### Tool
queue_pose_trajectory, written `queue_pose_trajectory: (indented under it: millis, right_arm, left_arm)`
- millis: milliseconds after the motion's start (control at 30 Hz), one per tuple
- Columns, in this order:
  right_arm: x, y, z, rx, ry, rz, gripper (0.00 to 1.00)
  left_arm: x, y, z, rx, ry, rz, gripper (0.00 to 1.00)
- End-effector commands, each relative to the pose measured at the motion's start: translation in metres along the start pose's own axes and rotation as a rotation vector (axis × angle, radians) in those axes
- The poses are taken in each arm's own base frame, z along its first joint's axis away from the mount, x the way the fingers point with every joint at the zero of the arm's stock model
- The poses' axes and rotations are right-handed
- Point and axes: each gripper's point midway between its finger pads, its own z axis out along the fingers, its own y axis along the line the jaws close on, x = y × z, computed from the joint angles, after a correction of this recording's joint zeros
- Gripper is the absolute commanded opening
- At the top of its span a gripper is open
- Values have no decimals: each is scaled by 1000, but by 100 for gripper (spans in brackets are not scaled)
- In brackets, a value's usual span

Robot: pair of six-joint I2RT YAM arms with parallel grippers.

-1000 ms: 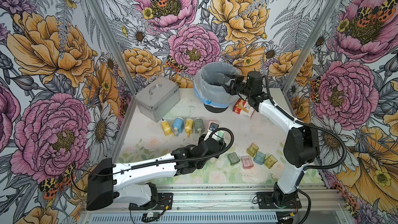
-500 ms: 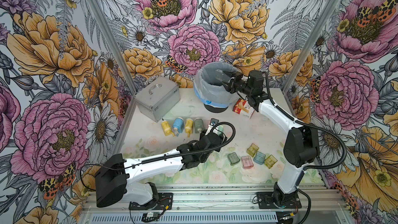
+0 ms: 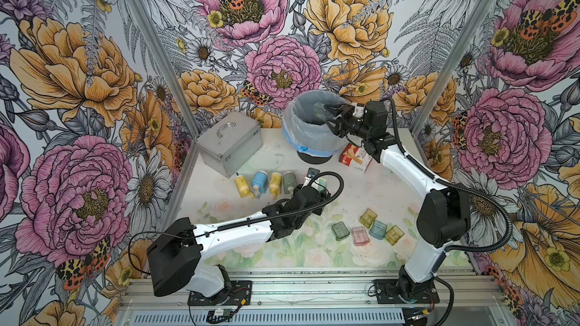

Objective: Take out the pencil sharpener tray and clean the shavings
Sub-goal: Place the pencil sharpener at the center of the board.

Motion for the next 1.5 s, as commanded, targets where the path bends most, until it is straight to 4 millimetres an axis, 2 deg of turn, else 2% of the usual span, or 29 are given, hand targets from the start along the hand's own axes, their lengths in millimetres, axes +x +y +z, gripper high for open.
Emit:
queue_pose_trajectory:
  millis: [0, 367, 733, 1400, 1467]
  right_arm:
    - [7, 31, -24, -17, -7, -188, 35]
    - [14, 21, -55, 76, -50, -416, 35]
    - [16, 10, -76, 146, -75, -530, 35]
    - [19, -30, -136, 348, -134, -716, 35]
    - [19, -38, -143, 378, -135, -729, 35]
  left_arm:
    - [-16, -5, 7, 51, -53, -22, 26]
    - [-12, -8, 36, 65, -31, 1, 25]
    - [-7, -15, 57, 67, -23, 11, 25]
    - [2, -19, 96, 46, -22, -12, 25]
    - [17, -18, 106, 36, 6, -6, 25]
